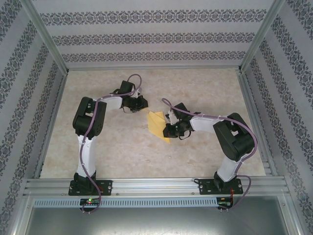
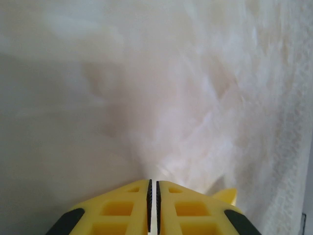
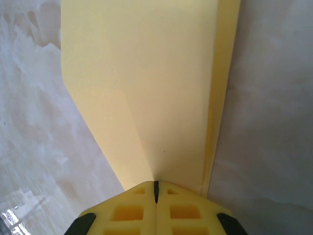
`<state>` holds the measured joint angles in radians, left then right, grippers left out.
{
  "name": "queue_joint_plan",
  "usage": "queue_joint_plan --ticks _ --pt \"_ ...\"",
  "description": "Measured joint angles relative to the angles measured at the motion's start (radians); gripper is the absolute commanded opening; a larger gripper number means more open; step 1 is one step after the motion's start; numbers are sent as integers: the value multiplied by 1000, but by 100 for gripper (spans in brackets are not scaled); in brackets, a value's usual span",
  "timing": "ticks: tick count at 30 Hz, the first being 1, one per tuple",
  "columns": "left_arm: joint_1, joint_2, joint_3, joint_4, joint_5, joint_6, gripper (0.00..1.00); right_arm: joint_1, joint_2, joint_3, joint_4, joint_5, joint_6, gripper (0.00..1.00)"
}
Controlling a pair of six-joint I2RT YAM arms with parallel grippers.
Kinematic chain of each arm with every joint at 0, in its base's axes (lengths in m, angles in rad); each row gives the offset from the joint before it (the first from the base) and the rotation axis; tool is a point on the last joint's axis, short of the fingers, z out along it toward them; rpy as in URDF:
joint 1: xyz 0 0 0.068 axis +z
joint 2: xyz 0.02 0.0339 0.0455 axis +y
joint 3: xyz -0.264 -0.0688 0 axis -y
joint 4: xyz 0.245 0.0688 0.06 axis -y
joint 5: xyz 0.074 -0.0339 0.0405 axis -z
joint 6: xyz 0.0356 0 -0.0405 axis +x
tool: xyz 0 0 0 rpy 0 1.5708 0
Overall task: Fold a paper plane with a square sheet of paper (fold left side to right side)
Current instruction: Fourth fold the wing at the center of the table, then turn over the paper at the center of the table.
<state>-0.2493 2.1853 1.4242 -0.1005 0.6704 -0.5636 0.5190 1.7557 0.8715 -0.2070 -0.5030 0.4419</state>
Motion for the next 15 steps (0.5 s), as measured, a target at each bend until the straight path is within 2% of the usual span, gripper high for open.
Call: queue_joint_plan --ticks 2,3,5,6,10,15 --pt "24 -5 1 -4 -6 7 25 0 -12 -21 31 -3 9 2" --pt "32 -15 -6 -5 -16 8 28 1 -20 -34 50 -5 18 9" --pt "43 -61 -42 -6 -26 10 34 1 -41 -66 88 -6 35 14" --pt "47 -102 -77 -2 -29 6 38 1 -56 -87 110 -3 49 22" --pt "41 -299 -251 50 -27 -40 46 3 -158 -142 175 41 79 42" --pt "-14 -442 -463 179 -19 -152 49 2 -330 -178 244 153 79 71"
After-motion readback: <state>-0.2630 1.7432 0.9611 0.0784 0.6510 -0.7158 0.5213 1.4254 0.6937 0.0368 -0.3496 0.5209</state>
